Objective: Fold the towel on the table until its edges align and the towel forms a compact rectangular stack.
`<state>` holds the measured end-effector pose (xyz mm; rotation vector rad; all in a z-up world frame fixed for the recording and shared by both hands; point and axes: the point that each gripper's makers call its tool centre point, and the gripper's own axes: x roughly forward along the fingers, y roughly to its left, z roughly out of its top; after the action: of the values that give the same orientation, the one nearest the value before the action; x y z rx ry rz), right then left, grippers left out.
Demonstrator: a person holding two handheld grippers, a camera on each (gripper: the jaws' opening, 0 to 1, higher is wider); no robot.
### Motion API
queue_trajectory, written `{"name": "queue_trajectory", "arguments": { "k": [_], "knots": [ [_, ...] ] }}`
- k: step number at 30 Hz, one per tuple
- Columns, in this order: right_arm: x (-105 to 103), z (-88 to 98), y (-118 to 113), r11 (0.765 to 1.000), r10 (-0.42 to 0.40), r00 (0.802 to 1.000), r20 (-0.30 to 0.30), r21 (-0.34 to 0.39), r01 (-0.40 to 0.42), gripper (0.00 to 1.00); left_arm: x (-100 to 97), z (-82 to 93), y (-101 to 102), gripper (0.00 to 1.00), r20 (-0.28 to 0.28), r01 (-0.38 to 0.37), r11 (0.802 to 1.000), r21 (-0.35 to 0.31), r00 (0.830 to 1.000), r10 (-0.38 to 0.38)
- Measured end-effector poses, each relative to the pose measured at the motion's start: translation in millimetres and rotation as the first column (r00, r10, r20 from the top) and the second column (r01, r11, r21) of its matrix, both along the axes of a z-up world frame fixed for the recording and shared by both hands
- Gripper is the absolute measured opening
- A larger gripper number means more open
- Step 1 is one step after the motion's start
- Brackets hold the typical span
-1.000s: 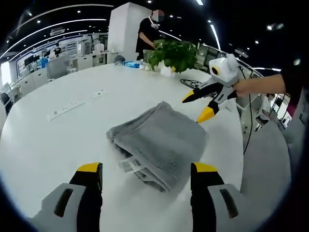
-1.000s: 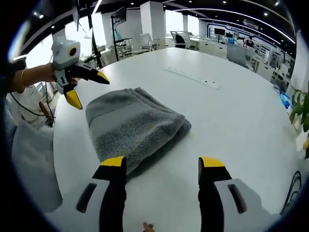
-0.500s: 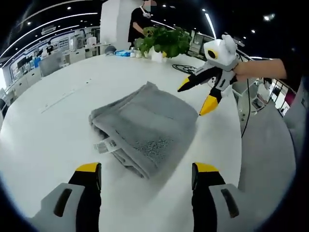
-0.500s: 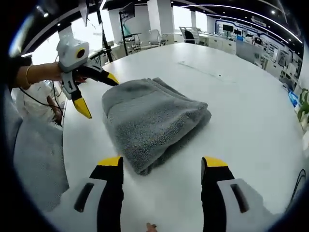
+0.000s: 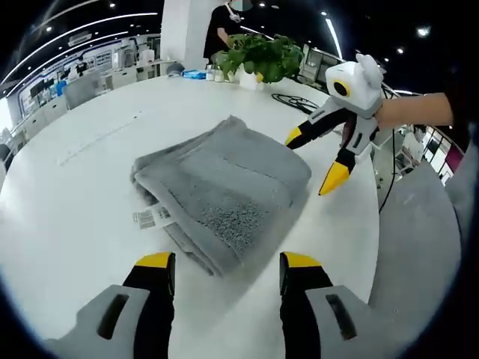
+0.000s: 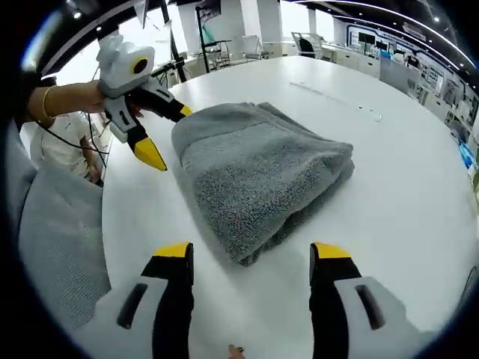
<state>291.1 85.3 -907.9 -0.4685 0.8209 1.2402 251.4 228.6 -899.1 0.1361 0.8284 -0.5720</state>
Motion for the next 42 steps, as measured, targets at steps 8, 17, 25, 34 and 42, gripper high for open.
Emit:
{"name": "queue_trajectory", "arguments": {
  "k": [8, 17, 25, 34, 42],
  "knots": [
    [2, -4.3, 7, 1.000, 0.014, 1.000, 0.013, 0.005, -0.014, 0.44, 3.6, -9.8, 0, 0.36, -0.017, -0.022, 1.000, 0.014, 1.000, 0.022],
    [17, -4.6, 12, 1.000, 0.017, 1.000, 0.024, 0.005, -0.017, 0.39, 13.9, -9.4, 2, 0.27, -0.006, -0.019, 1.000, 0.019, 1.000, 0.019],
    [46, -1.5, 24, 1.000, -0.020, 0.998, 0.054, 0.025, 0.019, 0.36, 37.4, -10.0, 13, 0.27, 0.008, -0.055, 0.998, 0.023, 0.998, 0.055],
    [62, 1.8, 29, 0.997, -0.062, 0.997, 0.050, 0.055, 0.059, 0.36, 59.2, -2.9, 26, 0.27, 0.031, -0.053, 0.998, 0.042, 0.998, 0.052],
    [59, 10.8, 21, 0.989, -0.120, 0.992, 0.031, 0.090, 0.117, 0.37, 46.1, 5.5, 33, 0.31, 0.050, -0.105, 0.994, 0.016, 0.993, 0.104]
  ]
}}
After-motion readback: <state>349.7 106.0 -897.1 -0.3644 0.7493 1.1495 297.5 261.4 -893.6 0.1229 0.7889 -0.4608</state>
